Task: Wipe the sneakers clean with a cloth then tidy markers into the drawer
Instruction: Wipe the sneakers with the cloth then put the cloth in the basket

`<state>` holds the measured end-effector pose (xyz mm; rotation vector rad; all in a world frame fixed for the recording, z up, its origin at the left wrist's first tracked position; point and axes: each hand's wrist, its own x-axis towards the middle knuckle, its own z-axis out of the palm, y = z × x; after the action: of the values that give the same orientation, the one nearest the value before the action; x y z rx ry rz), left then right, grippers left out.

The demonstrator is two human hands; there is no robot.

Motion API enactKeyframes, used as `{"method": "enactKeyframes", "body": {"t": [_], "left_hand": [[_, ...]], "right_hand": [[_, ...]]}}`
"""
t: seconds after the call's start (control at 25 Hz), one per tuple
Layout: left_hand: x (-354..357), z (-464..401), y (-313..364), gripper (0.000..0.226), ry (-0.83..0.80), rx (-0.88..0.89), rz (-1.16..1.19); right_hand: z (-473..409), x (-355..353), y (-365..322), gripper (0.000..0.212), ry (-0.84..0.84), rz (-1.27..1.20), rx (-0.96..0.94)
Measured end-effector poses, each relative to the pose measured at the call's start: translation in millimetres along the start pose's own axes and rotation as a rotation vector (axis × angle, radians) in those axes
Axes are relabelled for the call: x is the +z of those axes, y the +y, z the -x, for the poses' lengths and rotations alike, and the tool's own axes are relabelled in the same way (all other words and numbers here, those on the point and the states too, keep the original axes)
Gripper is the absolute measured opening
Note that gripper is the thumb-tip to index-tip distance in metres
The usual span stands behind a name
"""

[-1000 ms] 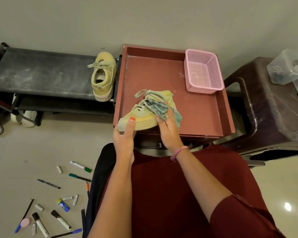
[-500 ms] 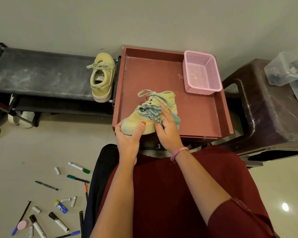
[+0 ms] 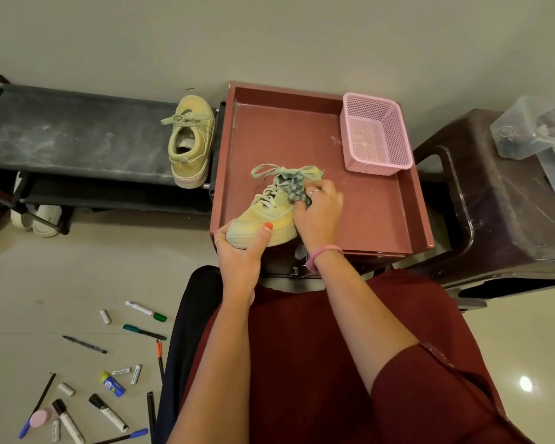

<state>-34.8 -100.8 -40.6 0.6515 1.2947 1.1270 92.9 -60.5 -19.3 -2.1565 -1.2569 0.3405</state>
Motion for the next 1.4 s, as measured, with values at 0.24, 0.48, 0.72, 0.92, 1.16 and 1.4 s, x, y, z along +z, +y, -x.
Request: {"method": "enactKeyframes", "body": {"t": [0.24, 0.48, 0.72, 0.92, 1.16, 1.4], "left_hand": [[2, -1, -2, 0.057, 0.026, 0.028, -0.007], [-2, -4, -4, 0.061, 0.020, -0.031, 0.045], [-2, -8, -2, 0.053, 0.084, -0.089, 0.107], [-4, -9, -4, 0.047, 0.123, -0.138, 0.102], [-2, -9, -4, 0.053, 0.096, -0.174, 0.223], [-8, -16, -8, 0.055, 0.128, -0.214, 0.225]], "right_hand": [[16, -24, 3, 0.016, -0.299, 0.123, -0.336], [-8, -9, 16, 0.021, 0.022, -0.046, 0.024], [56, -2, -1, 0.039, -0.246, -0.204, -0.118], [88, -8, -1, 0.045, -0.346, -0.278, -0.282], [21, 2, 17, 0.041, -0.324, -0.207, -0.056], [74, -11, -1, 0.050, -0.495, -0.201, -0.325]]}}
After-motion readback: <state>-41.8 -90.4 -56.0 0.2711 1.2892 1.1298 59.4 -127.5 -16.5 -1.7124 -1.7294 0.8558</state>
